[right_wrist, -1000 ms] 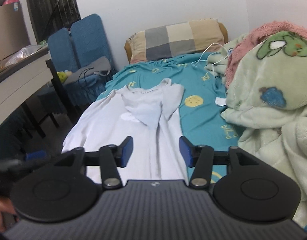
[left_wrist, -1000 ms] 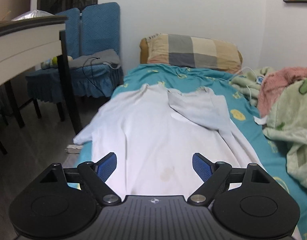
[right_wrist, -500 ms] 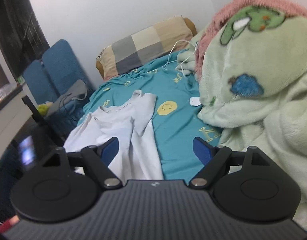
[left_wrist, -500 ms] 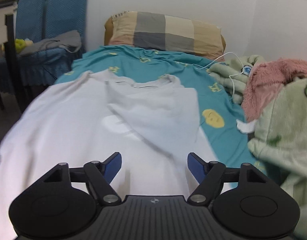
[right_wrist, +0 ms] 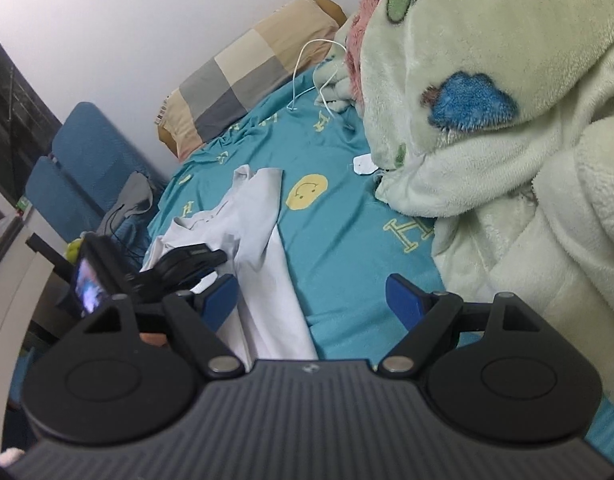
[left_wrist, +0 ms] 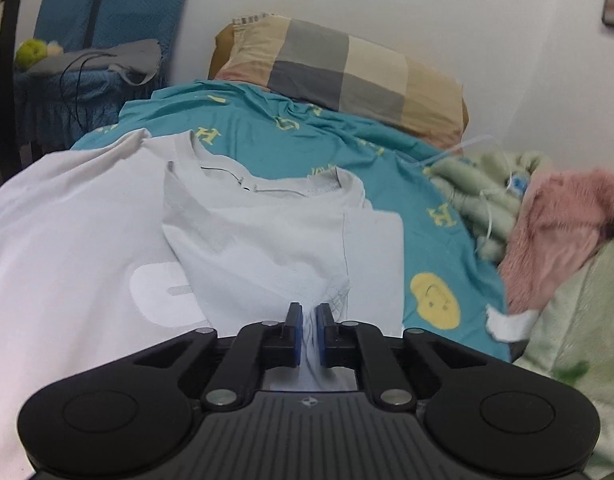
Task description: Fold clothes
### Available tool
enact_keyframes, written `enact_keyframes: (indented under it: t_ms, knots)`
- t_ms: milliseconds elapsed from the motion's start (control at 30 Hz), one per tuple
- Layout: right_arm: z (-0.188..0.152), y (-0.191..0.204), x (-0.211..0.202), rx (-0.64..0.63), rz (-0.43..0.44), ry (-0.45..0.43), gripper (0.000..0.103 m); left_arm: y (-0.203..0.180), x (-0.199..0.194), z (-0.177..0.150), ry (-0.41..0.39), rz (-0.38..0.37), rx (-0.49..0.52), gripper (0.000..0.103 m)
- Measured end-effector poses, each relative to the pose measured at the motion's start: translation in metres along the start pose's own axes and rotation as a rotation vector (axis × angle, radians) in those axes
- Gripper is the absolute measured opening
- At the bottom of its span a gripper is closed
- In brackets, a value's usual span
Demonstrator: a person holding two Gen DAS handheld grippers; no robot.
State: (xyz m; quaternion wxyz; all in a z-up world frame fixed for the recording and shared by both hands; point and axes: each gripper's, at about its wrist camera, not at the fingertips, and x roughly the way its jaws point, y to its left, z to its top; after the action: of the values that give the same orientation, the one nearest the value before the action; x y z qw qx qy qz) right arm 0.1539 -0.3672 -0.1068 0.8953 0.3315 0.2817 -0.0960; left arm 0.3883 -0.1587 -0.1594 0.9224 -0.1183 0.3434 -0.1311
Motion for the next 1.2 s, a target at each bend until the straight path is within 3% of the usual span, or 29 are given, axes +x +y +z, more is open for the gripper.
enact_keyframes:
  t_ms: [100,267,433,467,533,600,767,1033,1200]
  knots:
    - [-0.001,0.002,-0.003,-0.006,0.000,0.000,0.083,0.018,-0.025,0.009,-0.034,-0.024,-0.072,0.005]
    - [-0.005,0.005,-0.003,-0.019,-0.004,0.008,0.083,0.052,-0.060,0.019,-0.056,0.075,-0.133,0.004]
    - [-0.008,0.010,0.003,-0.060,0.009,0.038,0.083,0.070,-0.039,0.008,0.017,0.218,-0.043,0.004]
    - [-0.009,0.012,0.005,-0.072,0.010,0.046,0.083,0.073,-0.037,0.006,0.024,0.218,-0.044,0.004]
    - [-0.011,0.014,0.008,-0.096,0.014,0.062,0.083,0.079,-0.041,0.001,0.027,0.194,-0.073,0.009]
    - [-0.013,0.016,0.010,-0.115,0.025,0.079,0.083,0.082,-0.058,-0.003,0.031,0.157,-0.108,0.024]
    - [-0.019,0.024,0.006,-0.174,0.055,0.108,0.083,0.064,-0.138,-0.037,0.067,0.079,-0.057,0.040]
    - [-0.034,0.033,-0.024,-0.276,0.082,0.114,0.083,0.034,-0.264,-0.098,0.124,-0.054,0.033,0.049]
    - [-0.041,0.036,-0.046,-0.300,0.077,0.125,0.083,0.018,-0.295,-0.149,0.151,-0.184,0.039,0.051]
